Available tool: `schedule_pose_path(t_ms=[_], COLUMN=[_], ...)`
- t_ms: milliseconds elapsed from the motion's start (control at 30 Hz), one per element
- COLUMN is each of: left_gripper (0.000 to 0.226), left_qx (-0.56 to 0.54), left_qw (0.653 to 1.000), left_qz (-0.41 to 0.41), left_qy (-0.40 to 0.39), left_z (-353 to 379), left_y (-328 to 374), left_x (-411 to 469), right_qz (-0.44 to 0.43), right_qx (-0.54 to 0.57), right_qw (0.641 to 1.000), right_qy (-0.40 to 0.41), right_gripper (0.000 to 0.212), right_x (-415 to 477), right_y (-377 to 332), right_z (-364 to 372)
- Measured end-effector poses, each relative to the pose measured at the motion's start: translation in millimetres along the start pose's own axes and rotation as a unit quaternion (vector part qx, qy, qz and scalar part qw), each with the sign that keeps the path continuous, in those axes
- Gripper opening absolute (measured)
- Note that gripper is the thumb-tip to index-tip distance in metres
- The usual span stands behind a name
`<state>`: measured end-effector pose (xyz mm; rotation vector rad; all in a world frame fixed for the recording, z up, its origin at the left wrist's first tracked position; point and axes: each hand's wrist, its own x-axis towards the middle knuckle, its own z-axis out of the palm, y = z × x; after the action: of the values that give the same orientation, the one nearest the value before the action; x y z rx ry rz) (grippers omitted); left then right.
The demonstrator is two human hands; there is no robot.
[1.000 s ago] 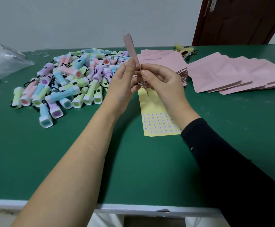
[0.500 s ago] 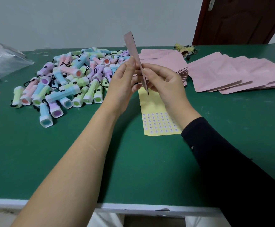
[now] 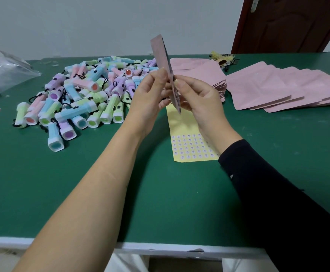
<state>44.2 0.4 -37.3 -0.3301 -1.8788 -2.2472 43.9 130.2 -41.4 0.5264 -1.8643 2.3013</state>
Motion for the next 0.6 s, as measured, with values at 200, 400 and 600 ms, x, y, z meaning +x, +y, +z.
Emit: schedule_pose_path(t_ms=[200, 400, 600], left_gripper=[0.027, 0.014, 0.033], left_qx=[0.073, 0.067, 0.068], left_qw=[0.997, 0.996, 0.997], left_qz=[0.028, 0.05, 0.03], left_qy=[0.003, 0.008, 0.01], left_z=[-0.9, -2.9, -4.6], left_y=[-4.2, -5.7, -4.6], left_x=[0.4, 1.6, 1.6], right_qz=[-0.106, -0.153, -0.089], right_qx=[-0.212, -0.375, -0.233], right_qw=[0.971, 0.912, 0.967], right_qy=[0.04, 0.063, 0.049], right_gripper=[0.024, 0.028, 0.025], right_x=[-4.0, -8.8, -9.4], right_y=[-4.5, -9.4, -14.7], right_z=[5.9, 11.2, 12.9])
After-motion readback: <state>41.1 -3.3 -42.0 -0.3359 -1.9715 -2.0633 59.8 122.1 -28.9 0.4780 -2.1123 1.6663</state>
